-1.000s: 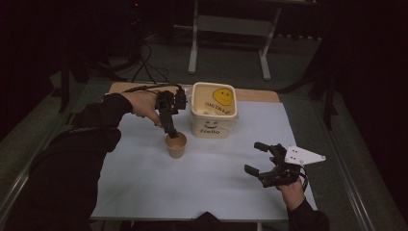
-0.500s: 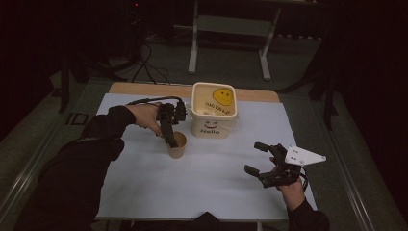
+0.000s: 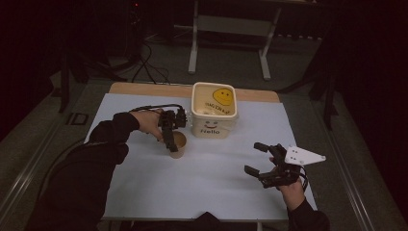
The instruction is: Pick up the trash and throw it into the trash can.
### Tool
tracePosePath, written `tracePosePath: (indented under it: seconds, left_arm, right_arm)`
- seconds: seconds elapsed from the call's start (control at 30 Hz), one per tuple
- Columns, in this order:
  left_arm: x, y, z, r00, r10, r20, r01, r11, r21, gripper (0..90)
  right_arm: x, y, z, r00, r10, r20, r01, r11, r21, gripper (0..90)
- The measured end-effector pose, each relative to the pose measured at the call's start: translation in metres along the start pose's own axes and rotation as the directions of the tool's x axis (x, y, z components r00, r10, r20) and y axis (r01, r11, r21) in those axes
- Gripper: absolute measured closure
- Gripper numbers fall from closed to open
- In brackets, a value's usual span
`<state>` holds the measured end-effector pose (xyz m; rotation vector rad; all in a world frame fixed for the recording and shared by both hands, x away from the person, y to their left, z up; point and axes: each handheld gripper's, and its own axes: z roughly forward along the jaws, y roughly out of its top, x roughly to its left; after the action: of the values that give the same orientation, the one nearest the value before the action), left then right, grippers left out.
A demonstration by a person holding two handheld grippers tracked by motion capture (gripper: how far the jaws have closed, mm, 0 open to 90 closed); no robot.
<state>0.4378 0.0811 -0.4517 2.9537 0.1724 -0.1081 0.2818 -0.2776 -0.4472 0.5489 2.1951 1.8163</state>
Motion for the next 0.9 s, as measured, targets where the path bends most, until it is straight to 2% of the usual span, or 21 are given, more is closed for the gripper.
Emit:
tracePosePath:
  seconds: [0.27,0.43,0.6,0.7,0.9]
  left_arm:
    - [0.002,-0.001,0.012,1.0,0.01,0.0,-0.01,1.0,0.001,2.2]
    - [0.002,-0.002,0.016,0.9998,0.018,-0.001,-0.018,0.9998,-0.004,7.0]
    - [0.002,-0.001,0.016,0.9989,0.039,0.027,-0.039,0.9992,-0.011,18.2]
    - [0.002,-0.002,0.014,0.9984,0.05,0.027,-0.05,0.9986,-0.019,22.0]
    - [0.003,-0.006,0.008,0.9984,0.044,0.036,-0.042,0.9976,-0.056,25.8]
  right_arm:
    - [0.0,0.0,0.0,1.0,0.001,-0.001,-0.001,1.0,0.002,12.7]
    - [0.0,0.0,0.0,1.0,0.001,-0.002,-0.001,1.0,0.004,12.7]
    - [-0.001,-0.001,0.0,1.0,0.003,-0.002,-0.003,1.0,0.004,12.7]
    - [0.0,0.0,0.0,1.0,0.002,0.0,-0.002,1.0,0.005,12.7]
    - [0.0,-0.001,0.0,1.0,0.002,0.0,-0.002,1.0,0.005,12.7]
